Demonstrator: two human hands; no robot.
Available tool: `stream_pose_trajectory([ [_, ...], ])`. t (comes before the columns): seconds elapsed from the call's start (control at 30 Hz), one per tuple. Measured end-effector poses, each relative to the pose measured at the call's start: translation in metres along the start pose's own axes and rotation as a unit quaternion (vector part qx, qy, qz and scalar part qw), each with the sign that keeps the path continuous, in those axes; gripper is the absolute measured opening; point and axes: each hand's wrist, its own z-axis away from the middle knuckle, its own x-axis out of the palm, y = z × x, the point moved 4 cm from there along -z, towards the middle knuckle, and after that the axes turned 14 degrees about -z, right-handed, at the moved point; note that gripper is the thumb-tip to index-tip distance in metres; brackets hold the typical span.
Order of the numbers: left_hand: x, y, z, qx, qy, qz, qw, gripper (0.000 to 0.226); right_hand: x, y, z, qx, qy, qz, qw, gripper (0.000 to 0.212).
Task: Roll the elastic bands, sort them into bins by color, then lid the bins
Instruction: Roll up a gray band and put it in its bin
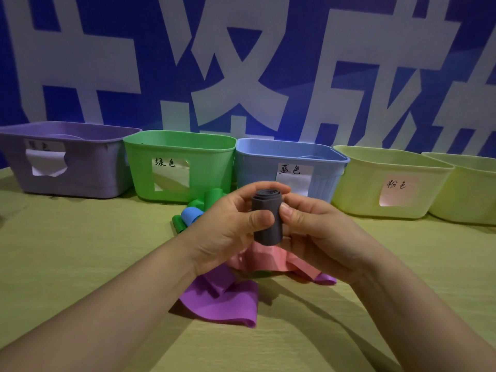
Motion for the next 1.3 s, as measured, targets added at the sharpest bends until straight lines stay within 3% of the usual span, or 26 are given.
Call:
stream_pose_trajectory([
  [0.17, 0.003, 0.002, 0.002, -0.009, -0.018, -0.033, 0.999, 0.069, -0.001, 0.002, -0.002, -0.009, -0.024, -0.026, 0.999, 0.034],
  [0.27, 0.003, -0.001, 0.002, -0.030, 0.016, -0.086, 0.996, 0.080, -0.003, 0.002, -0.002, -0.015, -0.034, -0.023, 0.999, 0.033],
  [0.33, 0.002, 0.001, 0.003, -0.043, 0.064, -0.134, 0.988, 0.071, -0.005, 0.001, -0.002, -0.025, -0.030, -0.021, 0.999, 0.034],
  [0.47, 0.001, 0.006, 0.003, -0.054, 0.125, -0.264, 0.955, 0.030, -0.007, -0.007, -0.002, -0.035, -0.014, 0.001, 0.999, 0.038],
  [0.63, -0.002, 0.001, 0.003, -0.053, 0.145, -0.366, 0.918, 0.031, -0.005, -0.004, -0.002, -0.027, 0.002, 0.047, 0.999, 0.042],
  [0.87, 0.008, 0.007, -0.003, -0.027, 0.187, -0.344, 0.920, 0.021, -0.006, -0.011, 0.001, -0.080, 0.080, 0.080, 0.990, 0.026],
  [0.97, 0.013, 0.010, -0.009, -0.001, 0.217, -0.342, 0.914, 0.056, -0.005, -0.019, 0.003, -0.111, 0.102, 0.093, 0.984, 0.020],
  [1.03, 0.016, 0.015, -0.018, 0.012, 0.227, -0.340, 0.913, 0.063, -0.007, -0.026, 0.004, -0.148, 0.133, 0.084, 0.976, 0.018],
  [1.13, 0.032, 0.026, -0.038, 0.029, 0.206, -0.310, 0.927, 0.056, -0.015, -0.042, 0.007, -0.229, 0.170, 0.095, 0.954, 0.022],
  [1.3, 0.075, 0.038, -0.091, 0.023, 0.186, -0.270, 0.944, 0.015, -0.040, -0.095, 0.035, -0.309, 0.251, 0.119, 0.909, 0.024],
])
